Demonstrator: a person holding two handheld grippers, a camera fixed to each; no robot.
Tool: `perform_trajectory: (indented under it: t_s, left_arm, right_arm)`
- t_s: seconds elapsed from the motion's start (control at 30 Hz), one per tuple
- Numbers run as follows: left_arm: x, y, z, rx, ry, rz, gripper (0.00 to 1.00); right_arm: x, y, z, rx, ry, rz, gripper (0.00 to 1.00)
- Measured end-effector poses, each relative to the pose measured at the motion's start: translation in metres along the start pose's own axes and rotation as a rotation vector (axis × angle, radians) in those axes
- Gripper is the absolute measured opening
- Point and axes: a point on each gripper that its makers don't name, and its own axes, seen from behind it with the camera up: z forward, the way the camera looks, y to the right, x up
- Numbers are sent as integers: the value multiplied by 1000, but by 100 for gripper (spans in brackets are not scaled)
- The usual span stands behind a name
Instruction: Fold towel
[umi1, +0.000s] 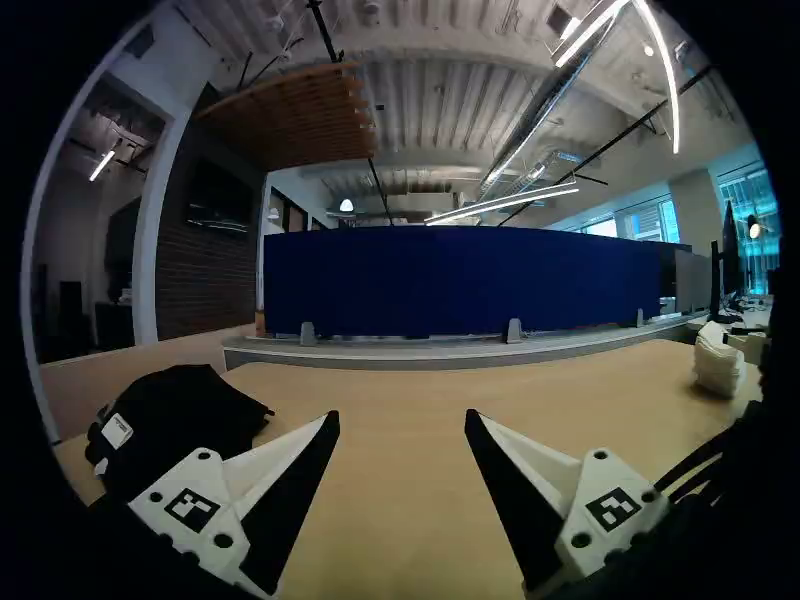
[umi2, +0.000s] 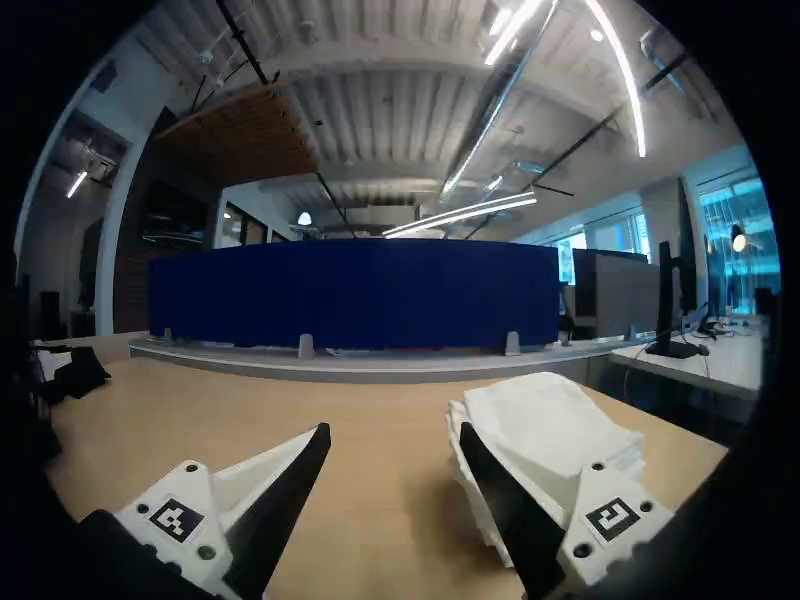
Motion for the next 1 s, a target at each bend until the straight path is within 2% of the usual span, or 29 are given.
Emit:
perform_trajectory:
  t_s: [1.0]
  left_arm:
    - [-4, 0, 0, 0, 1, -1, 93]
  right_arm:
    - [-2, 0, -2, 0, 0, 0, 100]
